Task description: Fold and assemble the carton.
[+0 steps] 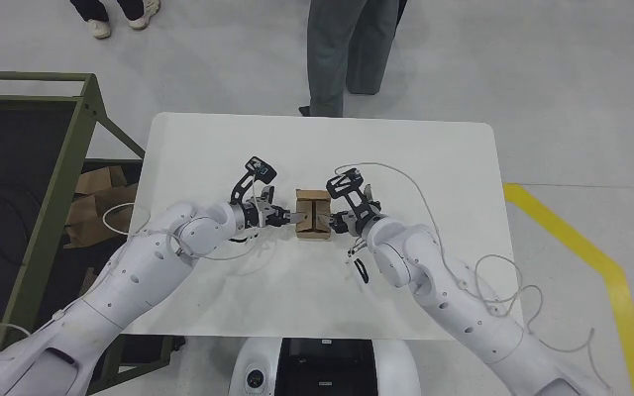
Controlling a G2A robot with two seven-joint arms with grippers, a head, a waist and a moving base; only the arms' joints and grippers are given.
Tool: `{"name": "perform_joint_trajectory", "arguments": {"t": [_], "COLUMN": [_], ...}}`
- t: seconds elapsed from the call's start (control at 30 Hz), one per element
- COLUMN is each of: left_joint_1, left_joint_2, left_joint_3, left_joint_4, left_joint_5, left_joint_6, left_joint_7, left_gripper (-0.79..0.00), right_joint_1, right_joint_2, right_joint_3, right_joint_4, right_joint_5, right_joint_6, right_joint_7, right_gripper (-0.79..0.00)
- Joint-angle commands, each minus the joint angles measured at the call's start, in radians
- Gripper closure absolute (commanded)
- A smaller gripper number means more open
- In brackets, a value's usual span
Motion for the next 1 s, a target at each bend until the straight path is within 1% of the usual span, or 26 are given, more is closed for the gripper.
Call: {"name": "perform_joint_trajectory", "arguments": {"t": [0.0,0.97], "left_joint_1": [0.000,0.007], "left_joint_2": [-0.003,-0.052], "left_joint_3": [-0.001,-0.016], "left_joint_4": [0.001,0.014], "left_joint_5": [0.002,0.021], "left_joint_6": [0.002,0.055], "left_joint_7": [-0.004,-0.060], "left_gripper": [-0.785,-0.785], "right_joint_1": [0.003,0.047], "right_joint_2": [-0.004,-0.077], "right_joint_3": [-0.001,-0.063], "right_joint_4": [0.004,0.067], "right_joint_5": [-0.005,-0.185], "right_joint_6": [-0.002,0.053], "right_joint_7": [0.003,0.118], "right_gripper": [-0.785,-0.785]}}
